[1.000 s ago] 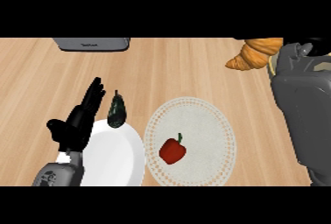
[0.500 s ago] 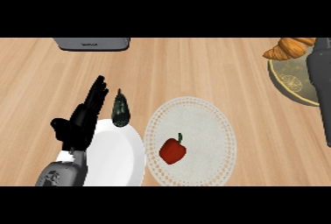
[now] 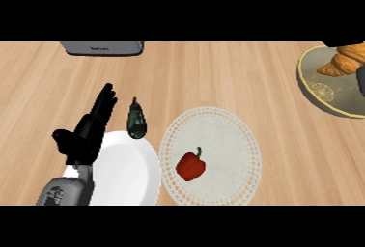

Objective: Pick the croissant from the placemat and place it in the bowl

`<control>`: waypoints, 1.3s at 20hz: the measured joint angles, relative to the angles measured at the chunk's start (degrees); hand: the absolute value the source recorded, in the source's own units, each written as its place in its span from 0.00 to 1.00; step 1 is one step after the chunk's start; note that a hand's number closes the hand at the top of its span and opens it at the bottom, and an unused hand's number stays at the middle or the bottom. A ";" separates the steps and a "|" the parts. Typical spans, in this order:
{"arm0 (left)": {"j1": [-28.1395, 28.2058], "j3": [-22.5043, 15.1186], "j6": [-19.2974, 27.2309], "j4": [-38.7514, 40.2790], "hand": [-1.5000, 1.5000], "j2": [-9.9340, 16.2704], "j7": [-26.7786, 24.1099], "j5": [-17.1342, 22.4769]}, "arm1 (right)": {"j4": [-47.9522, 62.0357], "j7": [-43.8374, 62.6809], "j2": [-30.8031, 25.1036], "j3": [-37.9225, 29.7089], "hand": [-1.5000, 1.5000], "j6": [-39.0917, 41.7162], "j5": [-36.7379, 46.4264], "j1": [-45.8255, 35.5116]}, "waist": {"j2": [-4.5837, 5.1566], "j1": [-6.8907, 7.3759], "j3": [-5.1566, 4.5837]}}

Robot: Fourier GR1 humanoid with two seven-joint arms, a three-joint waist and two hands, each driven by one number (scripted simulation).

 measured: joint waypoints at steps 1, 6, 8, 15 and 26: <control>-0.05 -0.11 -0.12 0.34 0.50 -0.14 -0.16 -0.08 | 2.28 -1.62 -0.69 -0.77 1.00 -0.85 -0.06 -0.09 | 0.03 0.06 0.01; 0.11 -0.26 0.11 -2.13 0.50 -0.31 1.71 -0.42 | 11.83 -9.06 -2.76 -3.71 1.00 -5.17 -0.47 1.05 | 0.05 0.31 0.02; -0.44 0.34 -0.36 -1.55 0.50 -0.01 1.40 -0.18 | 16.01 -11.94 -3.79 -5.04 1.00 -6.14 -1.00 0.83 | 0.12 0.38 0.04; -0.22 0.19 -0.56 -0.62 0.50 -0.42 0.28 -0.66 | 25.91 -20.89 -4.10 -11.47 0.00 -2.87 -8.54 1.79 | 0.25 0.56 0.08; -0.14 0.49 -0.74 -0.82 0.50 -0.84 0.51 -0.68 | 29.83 -39.80 -5.64 -20.69 0.00 -1.50 -19.54 1.77 | 0.14 0.40 0.09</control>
